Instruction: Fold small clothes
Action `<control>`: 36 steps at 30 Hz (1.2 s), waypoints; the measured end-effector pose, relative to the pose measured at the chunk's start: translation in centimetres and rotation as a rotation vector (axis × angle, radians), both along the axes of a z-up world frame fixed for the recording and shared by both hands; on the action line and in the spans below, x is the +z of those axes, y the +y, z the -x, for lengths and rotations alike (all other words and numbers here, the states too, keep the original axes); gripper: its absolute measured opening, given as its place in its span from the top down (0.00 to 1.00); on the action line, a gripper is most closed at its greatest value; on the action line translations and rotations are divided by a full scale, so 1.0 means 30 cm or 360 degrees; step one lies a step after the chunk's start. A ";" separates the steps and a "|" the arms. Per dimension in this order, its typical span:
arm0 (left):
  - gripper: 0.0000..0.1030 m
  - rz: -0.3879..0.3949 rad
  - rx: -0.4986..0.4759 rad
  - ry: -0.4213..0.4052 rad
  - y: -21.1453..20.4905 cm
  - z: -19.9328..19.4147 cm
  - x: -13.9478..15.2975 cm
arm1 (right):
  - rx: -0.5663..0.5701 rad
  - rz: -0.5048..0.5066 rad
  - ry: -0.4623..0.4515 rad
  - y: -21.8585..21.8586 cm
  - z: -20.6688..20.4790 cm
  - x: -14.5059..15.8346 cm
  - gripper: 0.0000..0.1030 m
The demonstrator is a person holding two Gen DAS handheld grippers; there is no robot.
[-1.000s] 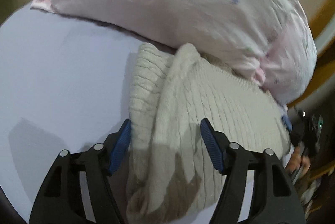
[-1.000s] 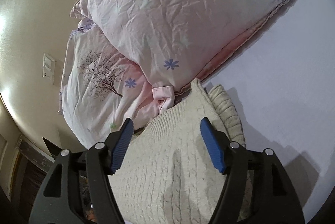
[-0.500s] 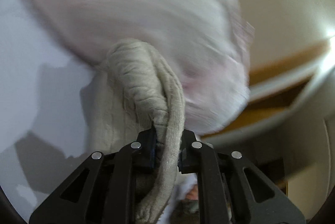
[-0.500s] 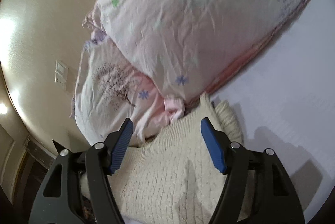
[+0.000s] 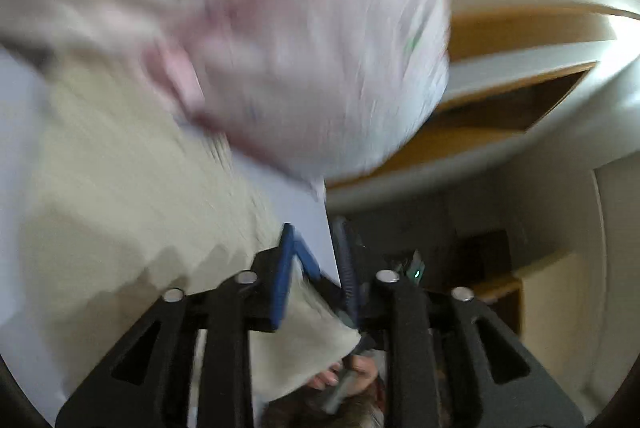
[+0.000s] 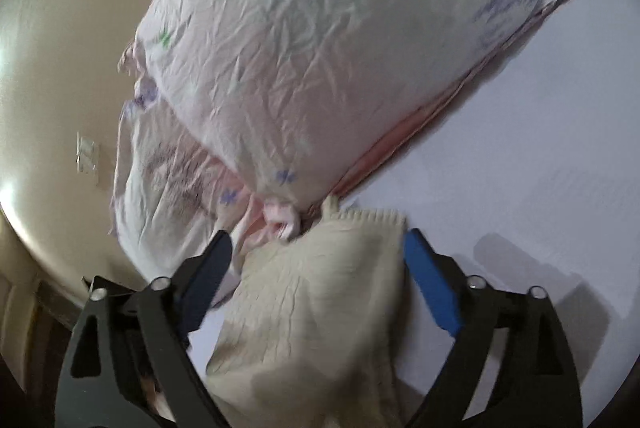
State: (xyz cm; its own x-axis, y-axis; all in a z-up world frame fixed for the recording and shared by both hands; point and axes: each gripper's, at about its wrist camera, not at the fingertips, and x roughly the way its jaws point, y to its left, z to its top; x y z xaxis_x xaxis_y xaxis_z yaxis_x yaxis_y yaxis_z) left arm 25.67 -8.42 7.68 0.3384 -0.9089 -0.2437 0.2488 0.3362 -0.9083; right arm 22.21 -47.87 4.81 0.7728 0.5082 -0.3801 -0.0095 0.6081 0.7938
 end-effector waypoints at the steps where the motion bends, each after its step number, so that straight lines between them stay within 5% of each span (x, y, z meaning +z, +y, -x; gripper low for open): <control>1: 0.45 -0.0023 0.0065 -0.0044 0.049 0.010 0.013 | 0.0034 0.0005 0.0027 0.009 -0.007 -0.002 0.11; 5: 0.42 -0.0467 0.0197 -0.0004 0.147 0.036 -0.016 | 0.0166 0.0040 0.0177 0.051 -0.038 -0.039 0.11; 10: 0.38 -0.0756 0.0108 0.0067 0.093 0.066 -0.111 | 0.0286 0.0089 0.0319 0.108 -0.065 -0.094 0.11; 15: 0.24 -0.1086 0.0091 0.0001 0.002 0.040 -0.113 | 0.0356 0.0187 0.0339 0.174 -0.073 -0.119 0.32; 19: 0.23 -0.1016 0.0102 0.0024 -0.021 0.040 -0.157 | 0.0382 0.0180 0.0307 0.197 -0.073 -0.125 0.60; 21: 0.35 -0.0982 0.0077 0.0002 -0.008 0.043 -0.158 | 0.0388 0.0152 0.0272 0.205 -0.068 -0.121 0.65; 23: 0.62 -0.0881 0.0025 -0.0009 0.035 0.032 -0.123 | 0.0409 0.0127 0.0216 0.215 -0.056 -0.107 0.68; 26: 0.65 -0.0808 -0.0077 -0.0112 0.141 0.081 -0.046 | 0.0586 -0.0058 0.0088 0.261 -0.035 -0.080 0.70; 30: 0.59 -0.1139 0.0011 -0.0316 0.279 0.160 0.024 | 0.0802 0.0101 0.0118 0.465 -0.051 -0.098 0.65; 32: 0.55 -0.1295 0.0094 -0.0267 0.320 0.154 -0.014 | 0.0771 0.0335 0.0187 0.528 -0.064 -0.110 0.45; 36: 0.54 -0.1216 0.0284 -0.0372 0.389 0.263 0.037 | 0.0479 0.0335 0.0037 0.422 0.025 -0.020 0.39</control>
